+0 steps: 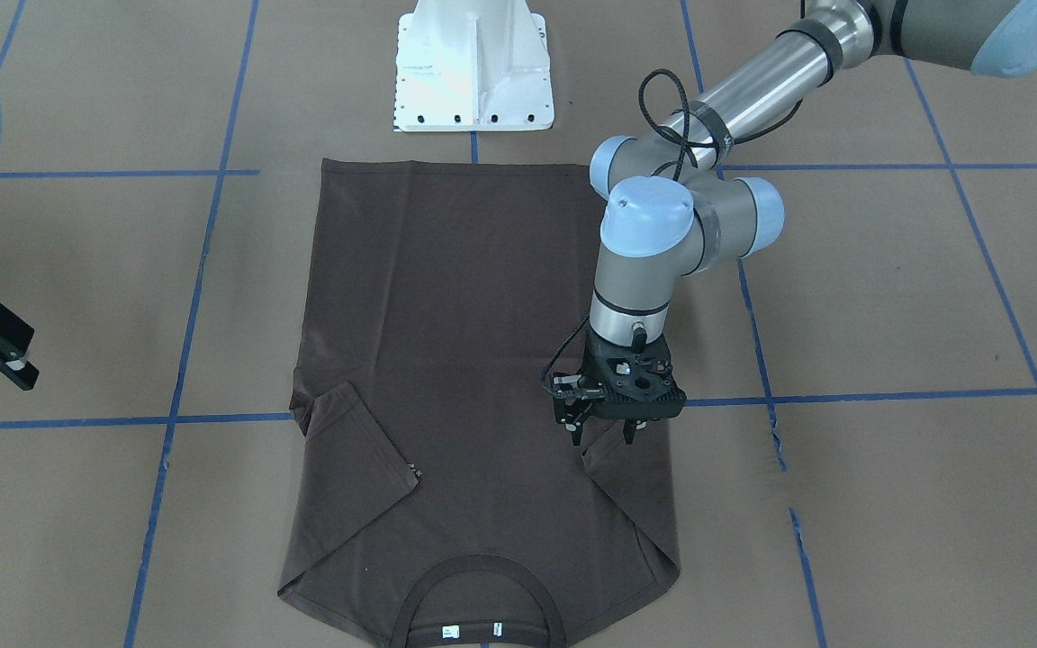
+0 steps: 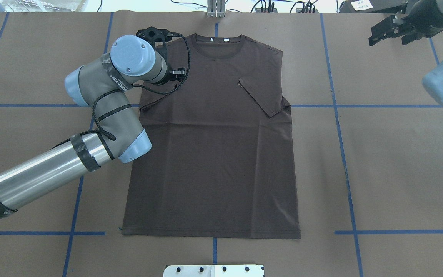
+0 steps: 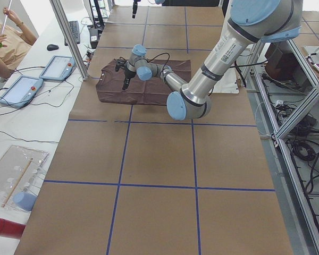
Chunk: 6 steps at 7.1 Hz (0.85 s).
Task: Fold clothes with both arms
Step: 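Fold the sleeve nearest the left gripper onto the shirt body, then lower both grippers to the hem corners nearest the robot and grasp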
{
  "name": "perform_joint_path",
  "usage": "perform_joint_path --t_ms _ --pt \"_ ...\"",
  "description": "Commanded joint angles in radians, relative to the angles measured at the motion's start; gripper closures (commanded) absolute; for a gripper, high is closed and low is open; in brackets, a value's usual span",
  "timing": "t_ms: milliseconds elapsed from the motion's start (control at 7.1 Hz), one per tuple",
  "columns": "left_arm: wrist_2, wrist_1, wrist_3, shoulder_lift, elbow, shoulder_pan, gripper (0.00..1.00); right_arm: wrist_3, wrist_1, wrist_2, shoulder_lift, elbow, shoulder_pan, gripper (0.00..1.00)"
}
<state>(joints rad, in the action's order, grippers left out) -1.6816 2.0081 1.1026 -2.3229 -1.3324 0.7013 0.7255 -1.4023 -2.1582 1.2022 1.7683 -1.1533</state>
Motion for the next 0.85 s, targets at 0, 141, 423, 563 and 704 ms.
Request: perform_joint_path --t_ms 0,141,423,563,704 --pt "-0.032 0.008 -0.013 0.147 -0.217 -0.003 0.00 0.333 0.000 0.146 0.028 0.124 0.186 0.00" --pt "-0.030 0.011 -0.001 0.201 -0.300 -0.025 0.00 0.474 -0.001 0.247 0.095 0.245 0.320 0.00" --pt "0.049 0.030 0.208 0.293 -0.407 -0.173 0.00 0.755 -0.001 0.512 0.189 0.400 0.636 0.00" --pt "0.056 0.032 0.242 0.360 -0.489 -0.231 0.00 0.853 -0.001 0.644 0.222 0.437 0.778 0.00" --pt "0.059 0.031 0.275 0.441 -0.578 -0.291 0.00 0.926 0.000 0.708 0.274 0.486 0.873 0.00"
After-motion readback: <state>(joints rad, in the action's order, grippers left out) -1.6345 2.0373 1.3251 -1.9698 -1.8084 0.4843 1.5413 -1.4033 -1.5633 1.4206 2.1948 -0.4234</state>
